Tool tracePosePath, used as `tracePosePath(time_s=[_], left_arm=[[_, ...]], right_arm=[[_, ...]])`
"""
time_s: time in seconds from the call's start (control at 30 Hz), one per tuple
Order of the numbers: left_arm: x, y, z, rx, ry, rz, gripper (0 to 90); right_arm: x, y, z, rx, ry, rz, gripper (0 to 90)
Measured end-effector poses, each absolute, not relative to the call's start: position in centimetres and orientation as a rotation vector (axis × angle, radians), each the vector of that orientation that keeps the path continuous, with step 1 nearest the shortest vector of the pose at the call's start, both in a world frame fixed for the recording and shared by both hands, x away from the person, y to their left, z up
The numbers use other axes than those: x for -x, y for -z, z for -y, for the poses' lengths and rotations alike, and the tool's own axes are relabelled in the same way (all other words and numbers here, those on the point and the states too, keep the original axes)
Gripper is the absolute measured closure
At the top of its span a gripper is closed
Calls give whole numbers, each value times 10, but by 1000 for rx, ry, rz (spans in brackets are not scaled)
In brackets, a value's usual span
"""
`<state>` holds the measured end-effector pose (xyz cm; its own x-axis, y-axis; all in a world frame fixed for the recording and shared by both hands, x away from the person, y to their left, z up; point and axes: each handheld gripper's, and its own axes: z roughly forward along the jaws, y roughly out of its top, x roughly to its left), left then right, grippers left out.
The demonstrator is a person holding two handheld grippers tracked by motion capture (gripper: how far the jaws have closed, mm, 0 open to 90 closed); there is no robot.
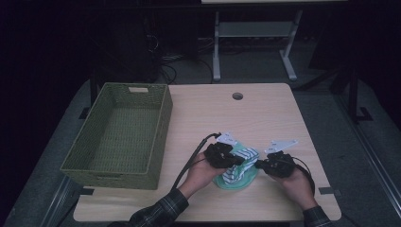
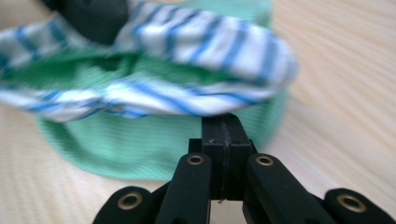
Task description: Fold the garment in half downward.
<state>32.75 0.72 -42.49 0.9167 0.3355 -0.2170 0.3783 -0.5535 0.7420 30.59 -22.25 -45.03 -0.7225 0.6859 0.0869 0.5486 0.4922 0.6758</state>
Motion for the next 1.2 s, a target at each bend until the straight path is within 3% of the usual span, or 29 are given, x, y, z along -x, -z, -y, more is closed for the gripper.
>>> tracePosePath(time_s=[0.5,0.6,0.73,1.07,1.2], left_arm=[[-322,457,8,-2283,102,-493,877],[-320,451,6,-2264,88,-499,783],[-321,438,-5,-2233,73,-504,729],[-327,418,-46,-2230,-19,-555,884],[-329,417,-59,-2231,-32,-583,893]], right_arm=[[-313,447,244,-1101,-1039,-2460,897],[-313,445,242,-1101,-1050,-2457,897],[-315,439,238,-1080,-1087,-2448,896],[-331,428,210,-989,-1153,-2479,896],[-338,426,196,-951,-1173,-2502,896]])
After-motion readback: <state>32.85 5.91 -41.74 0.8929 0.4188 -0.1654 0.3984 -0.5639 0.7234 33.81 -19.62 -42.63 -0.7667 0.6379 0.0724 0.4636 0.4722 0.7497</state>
